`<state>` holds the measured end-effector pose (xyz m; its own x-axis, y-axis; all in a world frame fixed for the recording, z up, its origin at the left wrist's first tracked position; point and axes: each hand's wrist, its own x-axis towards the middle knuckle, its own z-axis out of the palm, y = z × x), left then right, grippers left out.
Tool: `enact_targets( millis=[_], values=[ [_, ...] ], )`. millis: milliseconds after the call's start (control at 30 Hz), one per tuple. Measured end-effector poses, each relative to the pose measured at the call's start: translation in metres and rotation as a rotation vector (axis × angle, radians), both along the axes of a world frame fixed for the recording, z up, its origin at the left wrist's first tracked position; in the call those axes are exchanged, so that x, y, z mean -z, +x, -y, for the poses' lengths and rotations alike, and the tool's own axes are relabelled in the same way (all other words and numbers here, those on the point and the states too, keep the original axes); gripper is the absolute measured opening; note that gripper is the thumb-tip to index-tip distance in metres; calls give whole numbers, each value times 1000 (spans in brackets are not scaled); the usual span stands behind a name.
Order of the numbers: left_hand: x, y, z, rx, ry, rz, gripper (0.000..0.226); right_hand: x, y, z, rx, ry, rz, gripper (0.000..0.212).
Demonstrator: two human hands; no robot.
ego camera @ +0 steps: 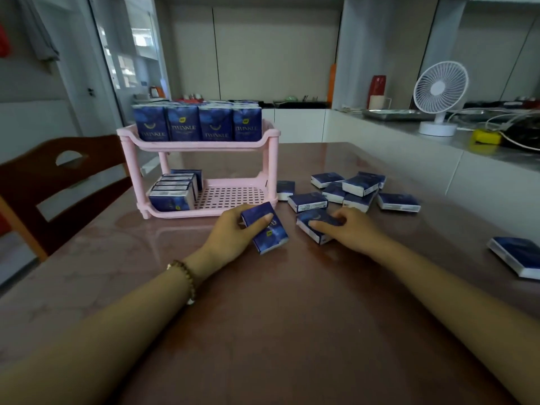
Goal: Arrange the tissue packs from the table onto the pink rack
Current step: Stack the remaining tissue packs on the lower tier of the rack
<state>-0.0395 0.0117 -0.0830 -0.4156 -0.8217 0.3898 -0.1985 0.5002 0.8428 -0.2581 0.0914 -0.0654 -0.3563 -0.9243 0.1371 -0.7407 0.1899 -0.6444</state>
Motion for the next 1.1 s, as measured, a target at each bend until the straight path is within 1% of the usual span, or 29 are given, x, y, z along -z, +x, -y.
enact_targets(
  millis=[33, 67, 133, 200, 267, 333, 400, 500, 533, 600, 667, 700, 767, 800, 867, 933, 1000, 1100],
  values=[
    [1, 0, 0, -3, 20, -26, 13, 2, 1, -2, -19, -5, 24, 62],
    [1, 0, 0, -11, 39, -45, 13, 2, 3, -5, -48, -9, 62, 58],
    [1, 0, 0, -23, 79, -84, 13, -2, 6, -12, -114, -45, 106, 41],
    [1, 0, -1, -16, 127, -137, 11, -9, 9, -18, -128, -188, 154, 36],
    [0, -1, -3, -3, 182, -203, 15, -15, 11, -21, -155, -372, 307, 27],
    [-3, 0, -5, 6, 259, -269, 16, -16, 16, -22, -178, -447, 447, 23],
    [-5, 1, -7, 33, 318, -320, 12, -16, 22, -22, -160, -511, 537, 24],
    [-8, 2, -11, 63, 358, -357, 12, -21, 22, -22, -123, -663, 652, 20],
    [-9, 1, -14, 73, 371, -366, 12, -21, 22, -22, -142, -660, 669, 21],
    [-12, -1, -20, 127, 435, -371, 14, -16, 26, -23, -214, -560, 634, 22],
    [-15, -4, -27, 208, 479, -307, 27, -6, 35, -24, -257, -449, 591, 23],
    [-15, -4, -31, 245, 463, -261, 28, -2, 40, -24, -263, -414, 583, 24],
    [-16, -2, -34, 278, 387, -212, 16, 0, 47, -25, -258, -395, 543, 26],
    [-17, 0, -34, 281, 355, -202, 14, -2, 47, -25, -251, -393, 521, 28],
    [-22, 5, -31, 288, 310, -181, 20, -8, 46, -24, -268, -366, 497, 32],
    [-28, 9, -23, 285, 276, -147, 18, -18, 46, -19, -333, -286, 434, 35],
    [-36, 16, -16, 273, 252, -99, 14, -25, 50, -7, -403, -202, 329, 34],
    [-42, 34, -3, 236, 144, -48, 14, -32, 68, 18, -484, -161, 268, 31]
  ],
)
